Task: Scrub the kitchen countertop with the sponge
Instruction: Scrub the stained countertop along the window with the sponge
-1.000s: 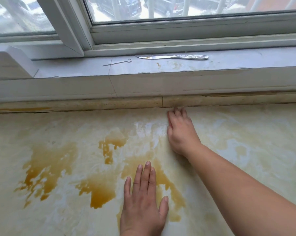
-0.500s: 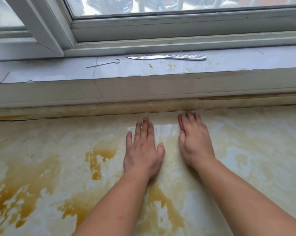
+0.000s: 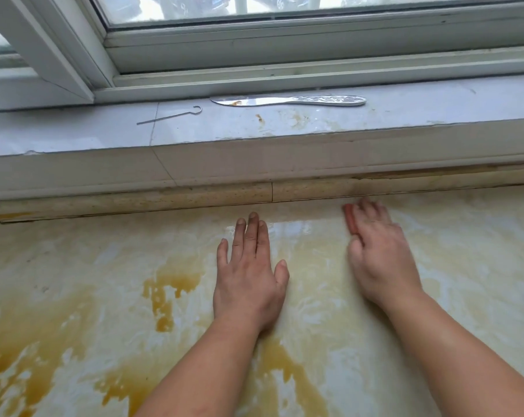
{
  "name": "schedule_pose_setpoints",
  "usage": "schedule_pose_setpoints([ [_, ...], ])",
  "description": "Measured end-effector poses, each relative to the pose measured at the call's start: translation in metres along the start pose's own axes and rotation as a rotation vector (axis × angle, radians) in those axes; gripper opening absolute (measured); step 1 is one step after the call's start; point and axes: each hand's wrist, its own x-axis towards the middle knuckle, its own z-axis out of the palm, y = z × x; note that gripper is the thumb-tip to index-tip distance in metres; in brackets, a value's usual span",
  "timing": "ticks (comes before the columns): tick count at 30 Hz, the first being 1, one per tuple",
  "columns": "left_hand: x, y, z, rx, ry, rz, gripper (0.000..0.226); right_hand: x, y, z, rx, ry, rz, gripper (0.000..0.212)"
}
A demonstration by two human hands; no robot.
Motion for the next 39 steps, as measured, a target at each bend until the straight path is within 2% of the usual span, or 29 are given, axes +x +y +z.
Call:
schedule_pose_setpoints([
  [5, 0.0, 0.0, 0.001, 0.005, -0.002, -0.006, 0.081, -0.004, 0.001, -0.001, 0.002, 0.03, 0.076, 0.065],
  [10, 0.002, 0.001, -0.001, 0.008, 0.017, -0.006, 0.083, -0.026, -0.034, 0.021, -0.023, -0.115, -0.155, 0.066],
  [14, 0.004, 0.0, -0.004, -0.012, 0.031, 0.0, 0.078, -0.052, -0.032, 0.023, -0.02, -0.196, -0.232, 0.067],
  [19, -0.008, -0.003, -0.013, -0.075, -0.036, 0.044, 0.073, -0.128, -0.021, 0.017, -0.043, -0.246, -0.216, 0.068],
  [22, -0.041, -0.003, -0.011, -0.111, -0.07, 0.064, 0.072, -0.188, -0.02, 0.019, -0.006, -0.271, -0.186, 0.068],
  [29, -0.146, -0.026, 0.021, -0.004, -0.087, 0.083, 0.077, -0.312, -0.031, 0.034, -0.006, -0.175, -0.178, 0.069],
  [33, -0.152, -0.032, 0.028, 0.052, -0.078, 0.096, 0.075, -0.302, -0.048, 0.044, -0.041, -0.212, -0.194, 0.071],
  [39, -0.151, -0.031, 0.028, 0.045, -0.085, 0.087, 0.077, -0.222, -0.082, 0.053, -0.048, -0.29, -0.178, 0.068],
])
